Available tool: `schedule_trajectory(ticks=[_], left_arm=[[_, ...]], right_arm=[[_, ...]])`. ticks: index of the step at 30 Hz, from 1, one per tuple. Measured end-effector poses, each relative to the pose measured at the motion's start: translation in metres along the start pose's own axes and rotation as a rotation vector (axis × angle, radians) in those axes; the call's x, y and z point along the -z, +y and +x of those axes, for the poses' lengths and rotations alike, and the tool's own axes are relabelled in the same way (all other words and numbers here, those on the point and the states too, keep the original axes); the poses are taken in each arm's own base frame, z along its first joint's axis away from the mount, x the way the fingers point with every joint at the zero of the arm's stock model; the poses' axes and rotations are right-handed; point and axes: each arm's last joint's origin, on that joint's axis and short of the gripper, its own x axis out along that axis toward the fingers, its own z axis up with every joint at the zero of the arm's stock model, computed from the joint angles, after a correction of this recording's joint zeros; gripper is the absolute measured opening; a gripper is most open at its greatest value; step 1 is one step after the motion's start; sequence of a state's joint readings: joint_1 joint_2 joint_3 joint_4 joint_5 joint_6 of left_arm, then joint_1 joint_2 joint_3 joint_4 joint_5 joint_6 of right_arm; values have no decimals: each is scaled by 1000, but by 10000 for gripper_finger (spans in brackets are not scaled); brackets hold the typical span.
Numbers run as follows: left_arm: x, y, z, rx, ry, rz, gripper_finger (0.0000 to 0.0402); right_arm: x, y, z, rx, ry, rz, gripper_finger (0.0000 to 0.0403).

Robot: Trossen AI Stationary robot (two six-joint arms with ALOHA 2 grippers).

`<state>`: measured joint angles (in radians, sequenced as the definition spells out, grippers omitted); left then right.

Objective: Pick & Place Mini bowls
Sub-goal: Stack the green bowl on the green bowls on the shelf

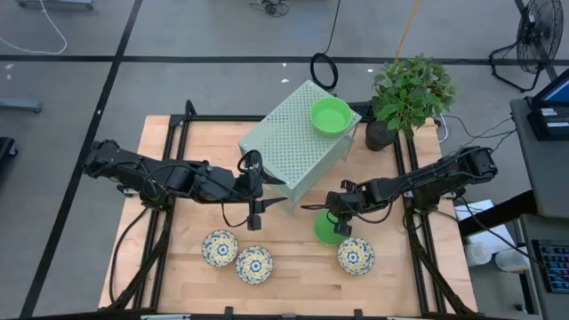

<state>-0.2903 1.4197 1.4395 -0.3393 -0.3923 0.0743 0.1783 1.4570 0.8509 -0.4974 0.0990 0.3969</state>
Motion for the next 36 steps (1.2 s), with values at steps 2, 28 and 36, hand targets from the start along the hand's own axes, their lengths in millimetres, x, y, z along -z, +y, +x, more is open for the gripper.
schedule_trajectory(ticks=[2, 28, 36], left_arm=[[0, 0, 0, 0, 0, 0, 168], [0, 0, 0, 0, 0, 0, 196], [0, 0, 0, 0, 0, 0, 207]], right_arm=[[0, 0, 0, 0, 0, 0, 5], [-1, 1, 1, -4, -11, 11, 131], [-1, 1, 1, -4, -11, 15, 128]])
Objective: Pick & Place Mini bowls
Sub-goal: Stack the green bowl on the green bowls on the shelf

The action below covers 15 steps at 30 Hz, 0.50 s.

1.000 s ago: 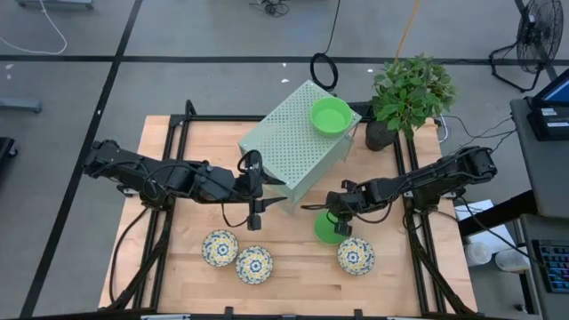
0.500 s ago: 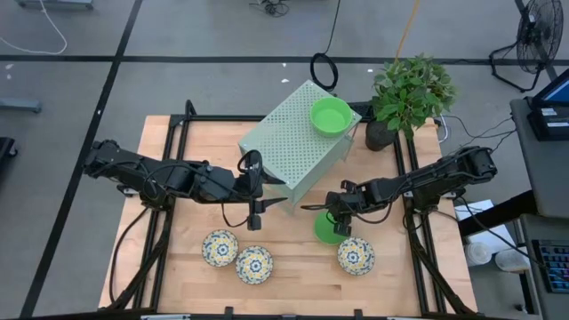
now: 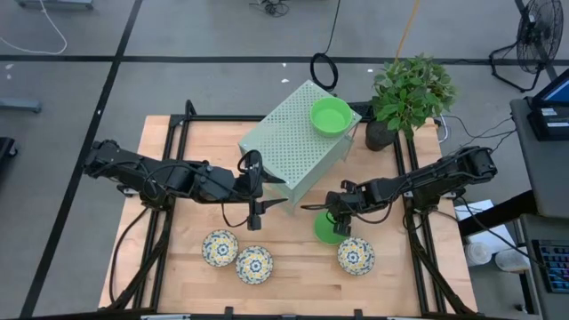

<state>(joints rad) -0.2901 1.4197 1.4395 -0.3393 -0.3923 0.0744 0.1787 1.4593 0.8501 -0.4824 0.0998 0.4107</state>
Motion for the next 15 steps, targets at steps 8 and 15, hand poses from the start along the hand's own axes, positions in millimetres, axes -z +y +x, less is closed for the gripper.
schedule_trajectory(ticks=[8, 15], left_arm=[[0, 0, 0, 0, 0, 0, 195], [0, 0, 0, 0, 0, 0, 183]], right_arm=[[7, -2, 7, -3, -6, 15, 127], [17, -6, 16, -7, -16, 10, 126]])
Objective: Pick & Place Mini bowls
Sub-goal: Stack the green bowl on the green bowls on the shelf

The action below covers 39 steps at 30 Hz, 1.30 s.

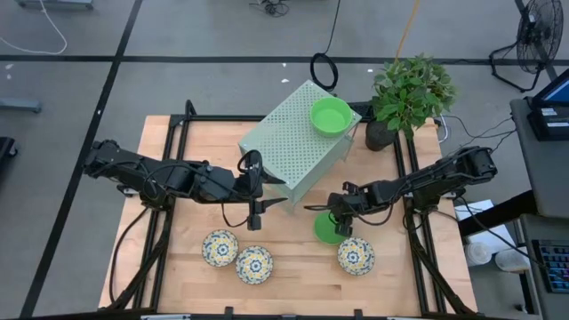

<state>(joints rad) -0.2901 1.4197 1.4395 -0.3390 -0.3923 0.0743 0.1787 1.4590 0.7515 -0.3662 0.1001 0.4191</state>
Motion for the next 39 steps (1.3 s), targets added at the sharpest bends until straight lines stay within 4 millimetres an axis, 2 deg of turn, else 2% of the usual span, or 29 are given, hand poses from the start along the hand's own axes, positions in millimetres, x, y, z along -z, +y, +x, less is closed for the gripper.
schedule_trajectory(ticks=[7, 14, 16, 24, 33, 39], left_arm=[[0, 0, 0, 0, 0, 0, 186], [0, 0, 0, 0, 0, 1, 202], [0, 0, 0, 0, 0, 0, 206], [0, 0, 0, 0, 0, 0, 209], [0, 0, 0, 0, 0, 0, 210], [0, 0, 0, 0, 0, 1, 209]], right_arm=[[-1, 0, 0, -4, -11, -1, 100], [-1, 0, 0, -7, -12, -38, 17], [-2, 1, -4, -25, -24, -40, 7], [-5, 2, -19, -85, -69, -25, 4], [-5, 1, -21, -89, -81, -28, 55], [-5, 2, -21, -89, -82, -30, 71]])
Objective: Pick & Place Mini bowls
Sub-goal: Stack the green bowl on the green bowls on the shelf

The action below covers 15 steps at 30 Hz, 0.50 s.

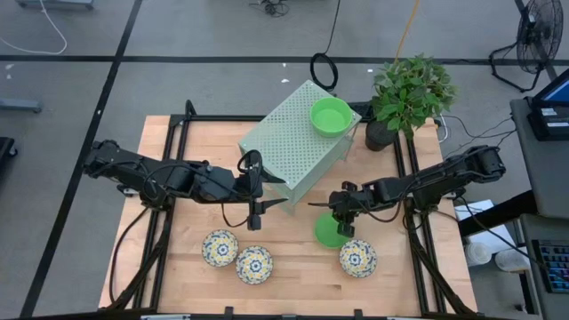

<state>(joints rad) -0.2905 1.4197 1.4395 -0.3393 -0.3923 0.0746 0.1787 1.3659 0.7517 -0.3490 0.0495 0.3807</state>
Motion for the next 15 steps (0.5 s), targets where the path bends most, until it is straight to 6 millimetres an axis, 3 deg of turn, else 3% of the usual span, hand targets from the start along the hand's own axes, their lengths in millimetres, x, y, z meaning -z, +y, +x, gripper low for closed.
schedule_trajectory(ticks=[15], left_arm=[[0, 0, 0, 0, 0, 0, 209]], right_arm=[[11, -2, 7, -15, 38, -6, 73]])
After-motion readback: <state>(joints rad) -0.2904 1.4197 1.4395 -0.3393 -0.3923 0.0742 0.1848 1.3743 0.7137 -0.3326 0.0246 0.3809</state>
